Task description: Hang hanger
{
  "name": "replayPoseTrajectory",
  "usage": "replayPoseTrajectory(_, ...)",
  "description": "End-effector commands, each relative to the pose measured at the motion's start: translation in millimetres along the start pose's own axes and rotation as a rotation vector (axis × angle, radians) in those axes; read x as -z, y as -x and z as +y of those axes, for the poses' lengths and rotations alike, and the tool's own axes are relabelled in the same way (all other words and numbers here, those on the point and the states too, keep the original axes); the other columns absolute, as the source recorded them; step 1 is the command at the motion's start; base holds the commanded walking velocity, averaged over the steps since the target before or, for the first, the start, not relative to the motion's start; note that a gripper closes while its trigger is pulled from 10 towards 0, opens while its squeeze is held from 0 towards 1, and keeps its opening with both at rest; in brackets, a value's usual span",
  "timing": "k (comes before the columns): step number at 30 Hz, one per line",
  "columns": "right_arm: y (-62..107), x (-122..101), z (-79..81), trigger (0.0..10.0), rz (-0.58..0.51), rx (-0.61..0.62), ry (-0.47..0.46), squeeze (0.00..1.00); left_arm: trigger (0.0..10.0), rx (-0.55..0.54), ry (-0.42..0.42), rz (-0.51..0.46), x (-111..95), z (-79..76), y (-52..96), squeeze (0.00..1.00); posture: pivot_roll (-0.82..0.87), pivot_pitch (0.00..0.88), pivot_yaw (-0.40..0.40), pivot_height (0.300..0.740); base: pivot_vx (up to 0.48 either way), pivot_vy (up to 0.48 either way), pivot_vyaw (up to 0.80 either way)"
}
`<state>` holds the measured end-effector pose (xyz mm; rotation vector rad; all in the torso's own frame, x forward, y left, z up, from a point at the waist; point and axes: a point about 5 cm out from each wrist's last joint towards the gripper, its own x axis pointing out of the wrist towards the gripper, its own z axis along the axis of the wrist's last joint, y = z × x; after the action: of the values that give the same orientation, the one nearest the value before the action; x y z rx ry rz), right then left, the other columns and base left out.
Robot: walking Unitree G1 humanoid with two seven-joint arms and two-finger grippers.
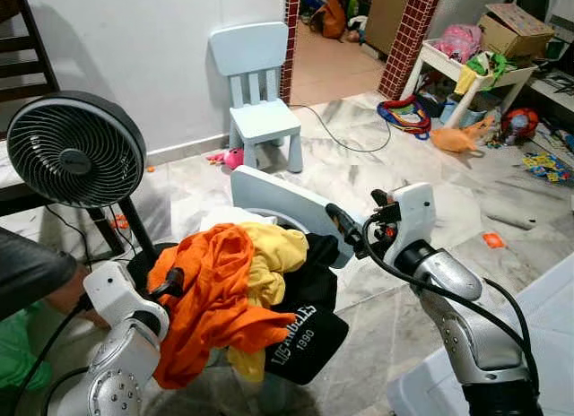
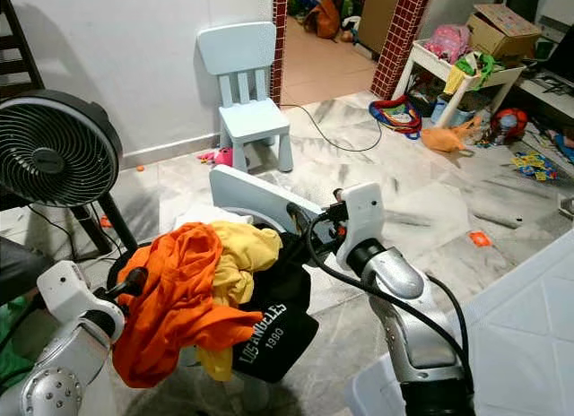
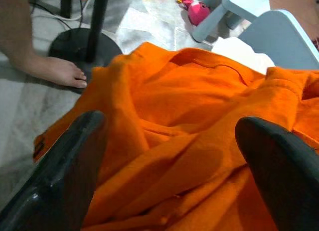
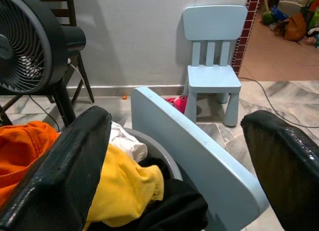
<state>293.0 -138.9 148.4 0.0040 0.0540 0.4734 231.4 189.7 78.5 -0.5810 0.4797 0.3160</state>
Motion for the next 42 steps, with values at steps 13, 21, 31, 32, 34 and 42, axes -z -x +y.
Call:
replayPoseTrajectory(13, 0.8, 0, -2.3, 10.0, -0.004, 0.013, 0.014, 0.0, 10.0, 0.152, 0.044, 0.006, -3, -42.7, -10.1, 0.0, -0.09, 0.087, -0.057, 0.74, 0.0, 0.0, 0.0)
replayPoseTrajectory(21, 0.2, 0, -3.0, 10.0, -0.004, 0.016, 0.016, 0.0, 0.0, 0.135, 0.055, 0.027, 0, -35.2, -16.2, 0.0, -0.09, 0.09, -0.06, 0.74, 0.0, 0.0, 0.0)
replayPoseTrajectory(31, 0.8, 1, -3.3, 10.0, -0.001, 0.018, 0.022, 0.0, 0.0, 0.158, 0.039, 0.003, -15, -31.6, -33.8, 0.0, -0.1, 0.09, -0.063, 0.74, 0.0, 0.0, 0.0)
replayPoseTrajectory(32, 0.9, 1, -3.4, 10.0, -0.001, 0.019, 0.023, 0.0, 0.1, 0.166, 0.04, 0.0, -17, -32.8, -35.4, 0.0, -0.11, 0.09, -0.063, 0.74, 0.0, 0.0, 0.0)
replayPoseTrajectory(34, 1.1, 1, -3.4, 10.0, -0.001, 0.02, 0.024, 0.0, 1.1, 0.172, 0.038, -0.002, -18, -33.8, -37.0, 0.0, -0.11, 0.091, -0.063, 0.74, 0.0, 0.0, 0.0)
replayPoseTrajectory(42, 1.8, 0, -3.3, 10.0, -0.001, 0.022, 0.028, 0.0, 0.0, 0.207, 0.031, 0.052, -8, -40.8, -44.0, 0.0, -0.11, 0.093, -0.063, 0.74, 0.0, 0.0, 0.0)
